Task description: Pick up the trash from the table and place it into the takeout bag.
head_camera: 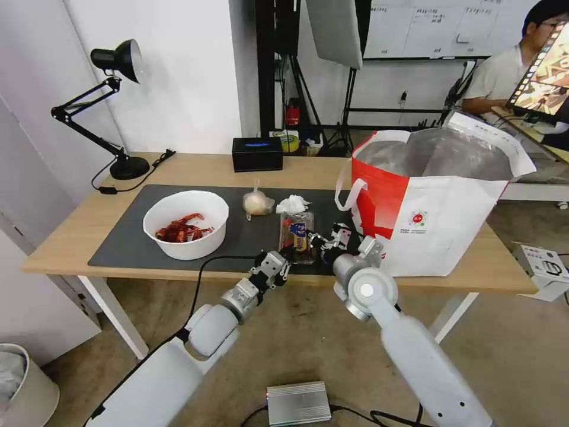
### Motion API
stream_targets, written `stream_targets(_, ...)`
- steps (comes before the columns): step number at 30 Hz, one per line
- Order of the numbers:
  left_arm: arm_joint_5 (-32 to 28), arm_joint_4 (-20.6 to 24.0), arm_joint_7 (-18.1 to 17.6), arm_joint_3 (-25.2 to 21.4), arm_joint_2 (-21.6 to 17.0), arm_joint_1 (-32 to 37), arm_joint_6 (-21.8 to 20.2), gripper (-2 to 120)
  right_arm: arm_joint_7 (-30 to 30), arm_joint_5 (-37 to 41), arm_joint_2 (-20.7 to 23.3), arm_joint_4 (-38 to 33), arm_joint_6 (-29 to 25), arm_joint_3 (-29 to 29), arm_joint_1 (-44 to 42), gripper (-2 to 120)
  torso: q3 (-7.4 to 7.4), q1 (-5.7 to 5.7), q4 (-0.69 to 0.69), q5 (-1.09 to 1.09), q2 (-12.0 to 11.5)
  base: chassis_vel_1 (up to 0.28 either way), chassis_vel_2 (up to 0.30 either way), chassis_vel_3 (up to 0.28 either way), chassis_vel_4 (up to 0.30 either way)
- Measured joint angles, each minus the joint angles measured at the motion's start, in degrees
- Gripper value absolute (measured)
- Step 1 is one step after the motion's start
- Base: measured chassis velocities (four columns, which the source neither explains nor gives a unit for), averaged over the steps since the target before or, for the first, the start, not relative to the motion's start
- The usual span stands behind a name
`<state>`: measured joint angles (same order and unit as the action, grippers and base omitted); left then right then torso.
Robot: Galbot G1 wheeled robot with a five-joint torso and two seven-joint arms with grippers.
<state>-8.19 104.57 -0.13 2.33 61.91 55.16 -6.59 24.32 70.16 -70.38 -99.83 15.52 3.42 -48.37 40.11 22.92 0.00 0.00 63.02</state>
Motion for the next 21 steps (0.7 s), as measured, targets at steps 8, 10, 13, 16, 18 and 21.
stream_targets(8, -3.33, 4.45, -1.71, -4.94, -1.48, 4.57, -1.42, 58, -3.69, -5.34, 1.32, -1.68, -2.30, -1.88, -1.14, 0, 0.00, 0.00, 0.00, 0.00, 0.00, 0.000, 0.000, 0.000, 0.000)
stream_targets(10, -4.48, 6.05, -2.35, -6.78, -2.36, 6.80, -1.78, 69, -6.07, -8.33, 2.06, -2.30, -3.61, -2.71, -1.56, 0, 0.00, 0.00, 0.00, 0.00, 0.00, 0.000, 0.000, 0.000, 0.000)
stream_targets(13, -5.53, 7.55, -3.11, -8.62, -2.89, 9.05, -2.25, 79, -8.20, -10.90, 2.82, -2.90, -5.25, -3.39, -1.85, 0, 0.00, 0.00, 0.00, 0.00, 0.00, 0.000, 0.000, 0.000, 0.000)
stream_targets(16, -6.78, 9.43, -3.84, -10.64, -3.32, 11.69, -2.86, 88, -9.88, -12.82, 3.49, -3.71, -6.89, -3.80, -2.16, 0, 0.00, 0.00, 0.00, 0.00, 0.00, 0.000, 0.000, 0.000, 0.000)
stream_targets(18, -7.83, 11.36, -4.40, -12.82, -3.80, 14.77, -3.28, 96, -11.79, -15.67, 4.36, -4.68, -8.73, -4.31, -2.48, 0, -0.01, -0.01, 0.00, 0.00, 0.00, 0.000, 0.000, 0.000, 0.000)
stream_targets(21, -8.27, 12.78, -4.54, -14.80, -3.93, 17.34, -3.41, 99, -13.24, -18.17, 5.43, -5.71, -10.23, -4.68, -2.75, 0, -0.01, 0.00, 0.01, 0.00, 0.00, 0.000, 0.000, 0.000, 0.000)
